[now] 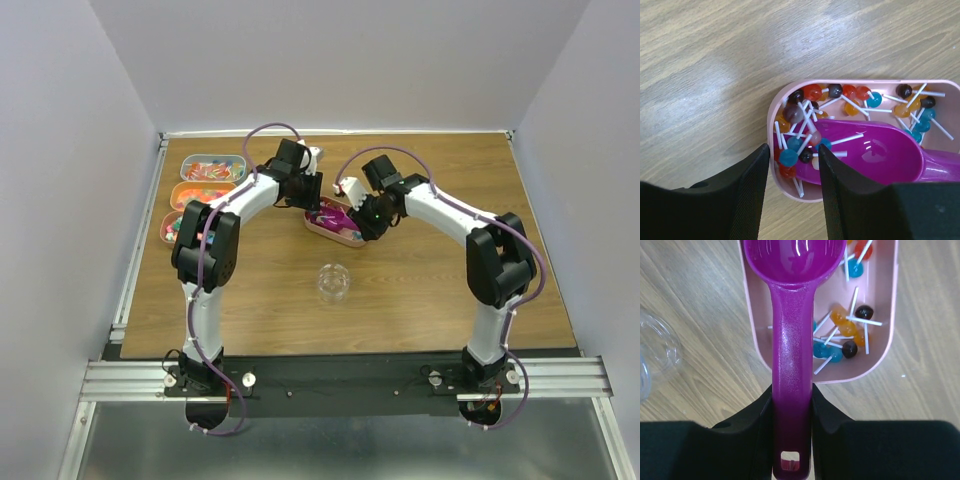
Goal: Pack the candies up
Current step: Scoop the fake candies from the storage box.
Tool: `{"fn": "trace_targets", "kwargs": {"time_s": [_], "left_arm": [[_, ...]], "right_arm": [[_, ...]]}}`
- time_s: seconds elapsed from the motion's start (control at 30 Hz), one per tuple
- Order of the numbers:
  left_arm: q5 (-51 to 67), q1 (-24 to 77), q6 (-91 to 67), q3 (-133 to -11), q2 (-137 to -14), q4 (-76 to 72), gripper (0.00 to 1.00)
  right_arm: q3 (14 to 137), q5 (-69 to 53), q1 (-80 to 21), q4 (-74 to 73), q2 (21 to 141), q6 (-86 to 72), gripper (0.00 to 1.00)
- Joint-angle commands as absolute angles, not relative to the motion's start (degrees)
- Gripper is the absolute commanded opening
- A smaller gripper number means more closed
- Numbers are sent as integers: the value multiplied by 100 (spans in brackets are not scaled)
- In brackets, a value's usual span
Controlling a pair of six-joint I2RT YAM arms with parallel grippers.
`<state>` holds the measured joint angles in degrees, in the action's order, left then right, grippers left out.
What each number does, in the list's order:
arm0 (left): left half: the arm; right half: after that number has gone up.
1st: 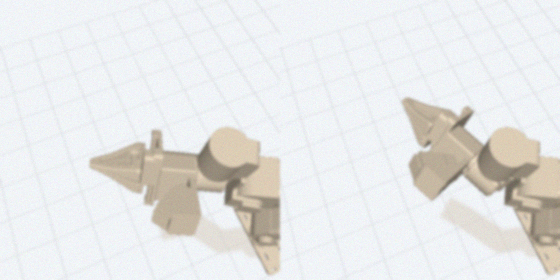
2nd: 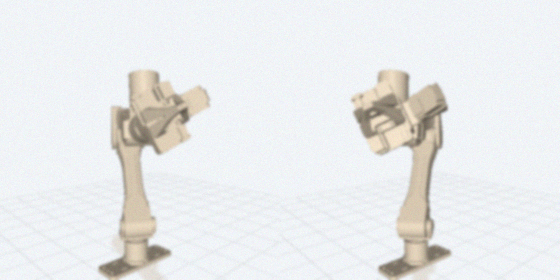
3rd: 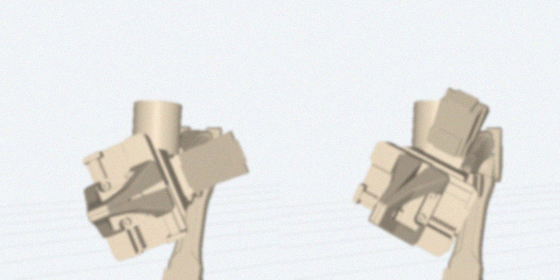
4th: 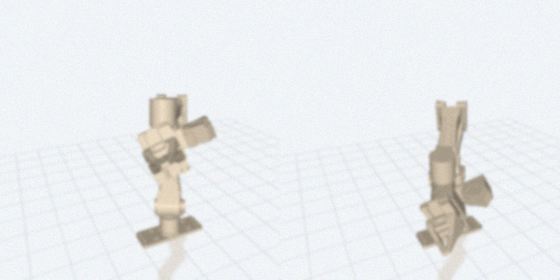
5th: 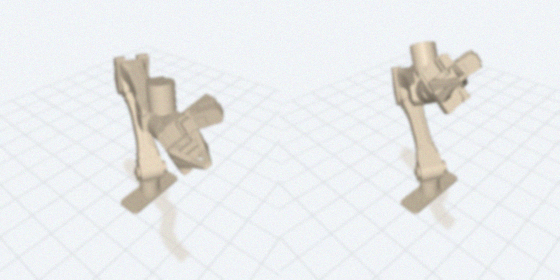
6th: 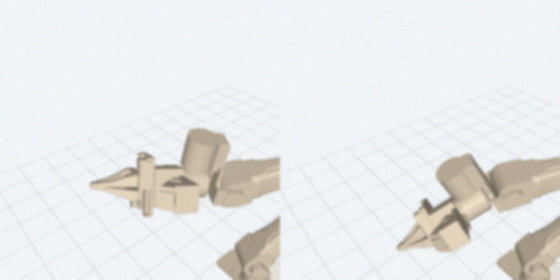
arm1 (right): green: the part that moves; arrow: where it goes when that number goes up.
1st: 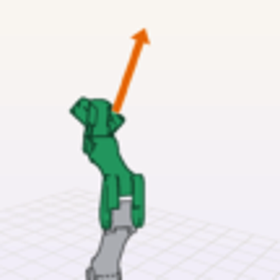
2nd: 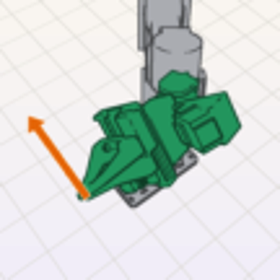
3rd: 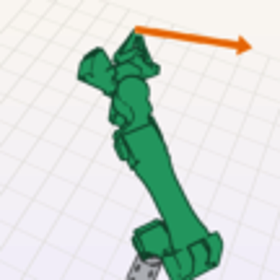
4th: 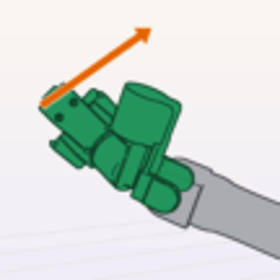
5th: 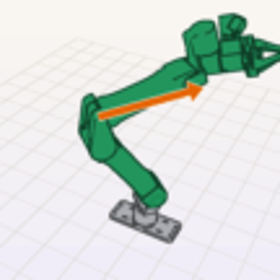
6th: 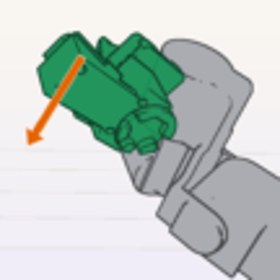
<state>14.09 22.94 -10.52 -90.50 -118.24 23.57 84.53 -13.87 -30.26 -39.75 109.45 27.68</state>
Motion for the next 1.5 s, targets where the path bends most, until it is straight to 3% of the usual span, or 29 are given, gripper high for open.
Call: {"fn": "trace_targets", "kwargs": {"time_s": [0.0,1.47], "left_arm": [[1723,2320,-1178,-8974,-11514,2215,51],[1714,1925,-1406,-8473,-10705,1749,51]], "right_arm": [[7999,-1872,-3120,-3349,10802,2628,1],[6759,-1766,-2962,-2110,10134,2259,1]]}}
